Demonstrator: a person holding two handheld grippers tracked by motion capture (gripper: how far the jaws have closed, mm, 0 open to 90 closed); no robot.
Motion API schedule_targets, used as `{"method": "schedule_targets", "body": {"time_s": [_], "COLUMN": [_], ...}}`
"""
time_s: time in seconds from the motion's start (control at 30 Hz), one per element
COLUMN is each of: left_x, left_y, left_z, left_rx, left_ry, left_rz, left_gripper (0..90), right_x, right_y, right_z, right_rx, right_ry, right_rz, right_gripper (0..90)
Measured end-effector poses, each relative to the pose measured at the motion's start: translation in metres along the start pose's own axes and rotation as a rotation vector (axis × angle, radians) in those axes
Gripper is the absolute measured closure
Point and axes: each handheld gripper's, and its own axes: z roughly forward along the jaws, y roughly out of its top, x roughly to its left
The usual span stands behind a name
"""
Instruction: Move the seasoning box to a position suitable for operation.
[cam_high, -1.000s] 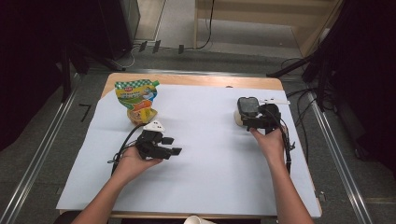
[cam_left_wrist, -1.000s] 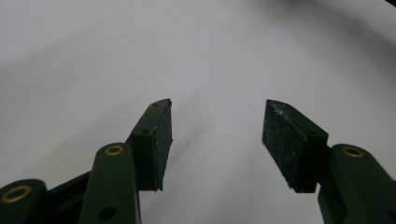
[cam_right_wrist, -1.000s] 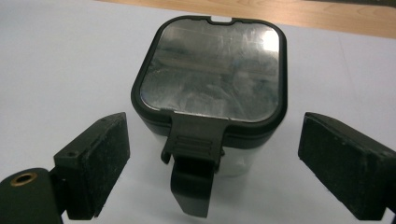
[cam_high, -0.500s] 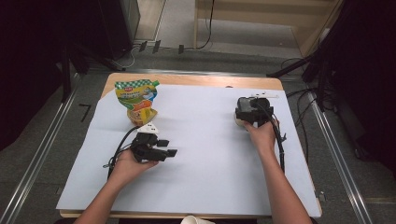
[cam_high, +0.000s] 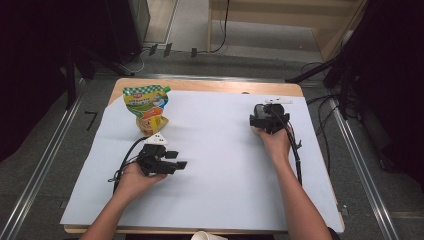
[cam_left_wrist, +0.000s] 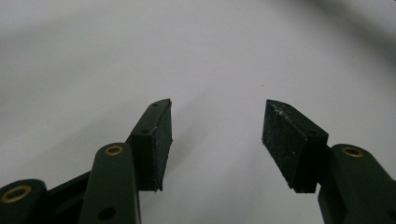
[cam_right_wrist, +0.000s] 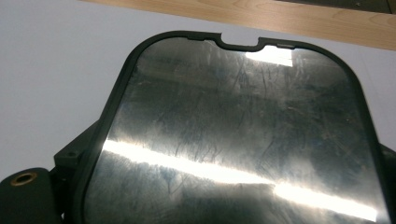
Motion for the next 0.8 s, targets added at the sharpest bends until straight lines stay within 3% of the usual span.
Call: {"method": "schedule_targets", "body": {"time_s": [0.07,0.27,0.4,0.53,0.8], "left_x": [0.0,0.0,0.001,0.002,0.003], "left_y": [0.0,0.001,0.002,0.003,0.007], "left_z": [0.001,0.004,0.004,0.004,0.006], "left_rx": [0.008,0.012,-0.001,0.001,0.008], "left_ry": [0.0,0.002,-0.016,-0.004,0.001], "left_rz": [0.007,0.01,-0.006,-0.014,-0.008], "left_gripper": [43.8,43.8,43.8,43.2,43.1], "right_x": [-0.001,-0.001,0.0,0.001,0.008], "right_y": [0.001,0.001,0.001,0.002,0.003], "right_z": [-0.002,-0.004,-0.005,-0.008,-0.022], "right_rx": [-0.01,-0.011,-0.008,0.001,0.002], "right_ry": [-0.004,-0.013,-0.012,-0.015,0.023], "right_rz": [0.002,-0.007,-0.019,-0.032,-0.053], "right_gripper": [14.7,15.5,15.9,16.2,16.5]}}
